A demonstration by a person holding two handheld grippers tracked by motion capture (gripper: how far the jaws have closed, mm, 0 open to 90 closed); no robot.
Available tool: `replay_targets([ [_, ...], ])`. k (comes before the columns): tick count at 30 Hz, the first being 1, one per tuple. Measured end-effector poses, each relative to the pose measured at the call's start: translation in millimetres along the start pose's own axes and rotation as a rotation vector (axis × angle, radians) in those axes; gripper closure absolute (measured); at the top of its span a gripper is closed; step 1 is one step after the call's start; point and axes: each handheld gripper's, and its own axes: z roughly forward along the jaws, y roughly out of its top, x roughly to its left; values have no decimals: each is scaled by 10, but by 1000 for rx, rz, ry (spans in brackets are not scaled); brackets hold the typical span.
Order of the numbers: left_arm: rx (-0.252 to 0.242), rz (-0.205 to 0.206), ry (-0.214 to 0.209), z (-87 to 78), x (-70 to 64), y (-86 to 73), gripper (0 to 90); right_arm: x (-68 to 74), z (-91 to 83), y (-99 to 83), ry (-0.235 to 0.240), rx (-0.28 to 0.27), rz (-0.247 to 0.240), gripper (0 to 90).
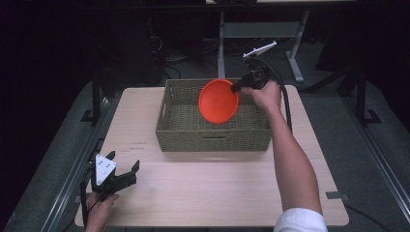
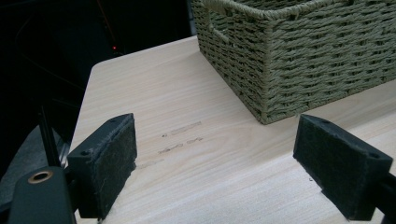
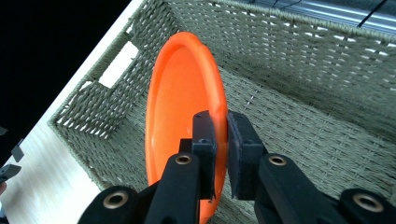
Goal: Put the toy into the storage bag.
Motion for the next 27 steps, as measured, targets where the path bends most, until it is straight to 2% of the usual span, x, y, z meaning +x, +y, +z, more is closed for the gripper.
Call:
replay_targets([
  [5,-1,4,-1,-1,-1,-2,127,-70,97,-41,-3,21,24,824],
  [9,4,4,1,-19,11,-9,127,-93,172,-44,-6,39,24,824],
  [14,1,-8,9,-27,36,-17,126,-114,256,-46,10,46,30,824],
  [20,4,1,10,-39,30,-21,127,-153,339,-102,32,46,48,824],
  [24,9,4,9,-36,23,-19,127,-207,381,-152,19,64,53,824],
  [27,10,7,9,-33,21,-20,127,-240,413,-179,27,67,65,824],
])
